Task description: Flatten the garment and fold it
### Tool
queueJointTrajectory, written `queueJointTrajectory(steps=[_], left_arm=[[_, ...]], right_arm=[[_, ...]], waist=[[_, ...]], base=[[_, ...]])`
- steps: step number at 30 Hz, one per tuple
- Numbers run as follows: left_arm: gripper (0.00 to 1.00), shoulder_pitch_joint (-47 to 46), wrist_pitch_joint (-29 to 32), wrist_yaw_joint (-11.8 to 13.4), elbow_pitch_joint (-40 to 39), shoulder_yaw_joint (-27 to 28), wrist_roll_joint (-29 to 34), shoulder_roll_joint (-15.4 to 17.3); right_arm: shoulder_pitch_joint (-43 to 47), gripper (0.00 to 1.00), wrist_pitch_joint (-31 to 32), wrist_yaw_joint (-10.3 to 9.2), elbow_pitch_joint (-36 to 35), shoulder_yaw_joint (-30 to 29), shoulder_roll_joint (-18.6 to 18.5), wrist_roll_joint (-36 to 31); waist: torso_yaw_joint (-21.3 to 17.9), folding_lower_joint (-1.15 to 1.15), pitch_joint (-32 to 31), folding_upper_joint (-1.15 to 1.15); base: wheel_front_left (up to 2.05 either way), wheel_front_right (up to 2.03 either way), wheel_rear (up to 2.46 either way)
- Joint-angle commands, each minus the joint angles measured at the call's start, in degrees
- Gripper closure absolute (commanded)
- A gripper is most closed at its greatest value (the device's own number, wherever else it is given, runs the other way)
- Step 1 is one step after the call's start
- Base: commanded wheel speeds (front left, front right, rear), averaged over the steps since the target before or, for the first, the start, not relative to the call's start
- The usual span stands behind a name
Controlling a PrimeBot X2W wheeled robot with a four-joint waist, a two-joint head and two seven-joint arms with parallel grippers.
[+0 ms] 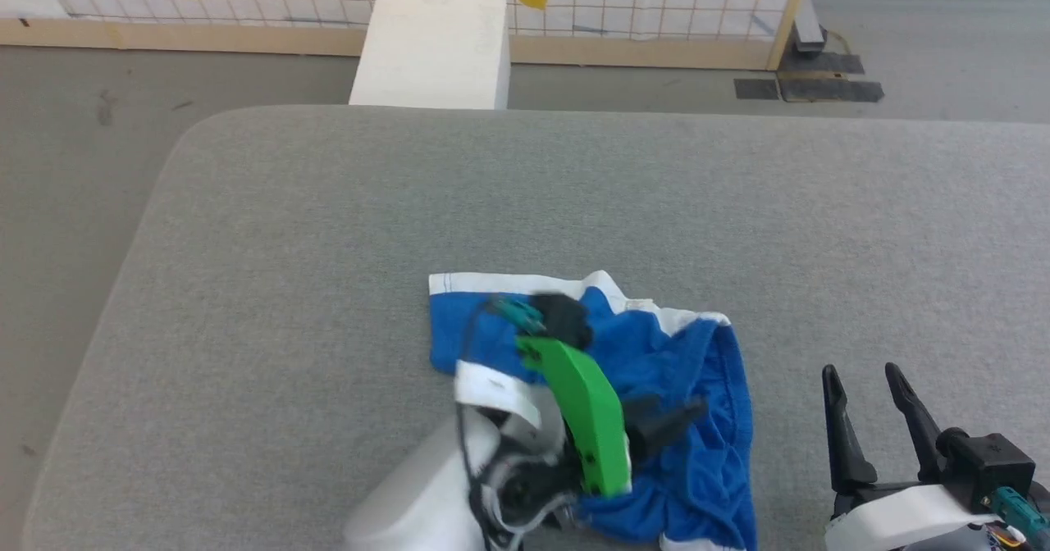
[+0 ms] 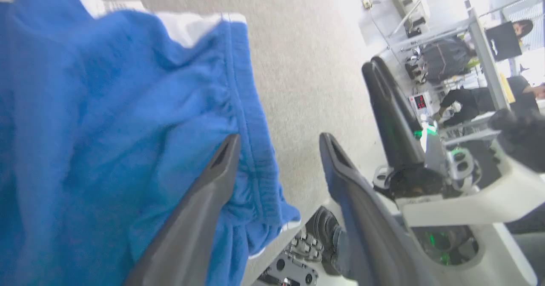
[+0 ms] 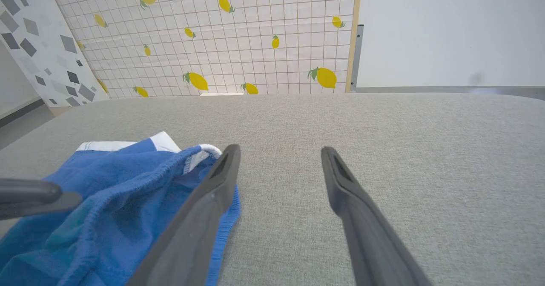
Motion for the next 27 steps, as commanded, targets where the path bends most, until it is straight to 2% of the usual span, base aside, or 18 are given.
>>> queueJointTrajectory(steps=[1, 4, 6, 10, 15, 19, 21, 27], left_arm=[[0.00, -0.8, -1.3, 0.5, -1.3, 2.0, -1.4, 0.1], [0.00, -1.2, -5.3, 1.3, -4.9, 6.9, -2.5, 1.4], [0.00, -1.0, -11.9, 1.8, -7.3, 11.1, -0.8, 2.6], [0.00, 1.3, -25.4, 4.4, -9.3, 15.8, 7.4, 6.6], [0.00, 6.9, -39.0, 9.3, -9.4, 18.3, 18.3, 12.0], [0.00, 12.5, -42.7, 12.9, -10.5, 20.6, 24.3, 14.5], [0.00, 15.8, -43.0, 13.8, -11.8, 22.2, 25.6, 14.3], [0.00, 23.5, -43.2, 14.0, -16.3, 26.2, 29.0, 11.9]], right_arm=[[0.7, 0.00, -0.4, -0.09, 0.0, 0.1, 0.0, 0.3], [0.5, 0.00, -0.3, -0.09, -0.2, 0.3, 0.0, 0.7], [0.2, 0.00, 0.0, -0.09, -0.4, 0.6, 0.0, 0.9], [-0.6, 0.00, 1.3, -0.09, -1.1, 0.3, 0.0, 1.5], [-1.6, 0.00, 5.2, -0.09, -2.1, 1.4, 0.0, 1.8], [-2.3, 0.00, 10.1, -0.09, -2.5, 2.3, 0.0, 3.0], [-2.9, 0.00, 13.6, -0.09, -2.6, 3.2, 0.0, 3.3], [-9.0, 0.00, 24.1, -0.09, -2.5, 5.2, 0.0, 2.2]], waist=[[1.3, 0.00, -1.3, 0.00], [2.2, 0.00, -2.4, 0.00], [2.6, 0.00, -3.1, 0.00], [3.3, 0.00, -3.7, 0.00], [3.2, 0.00, -4.0, 0.00], [2.7, 0.00, -4.0, 0.00], [2.5, 0.00, -3.8, 0.00], [2.6, 0.00, -2.1, 0.00]], base=[[0.00, 0.00, 0.00], [0.00, 0.00, 0.00], [0.00, 0.00, 0.00], [0.00, 0.00, 0.00], [0.00, 0.00, 0.00], [0.00, 0.00, 0.00], [0.00, 0.00, 0.00], [0.00, 0.00, 0.00]])
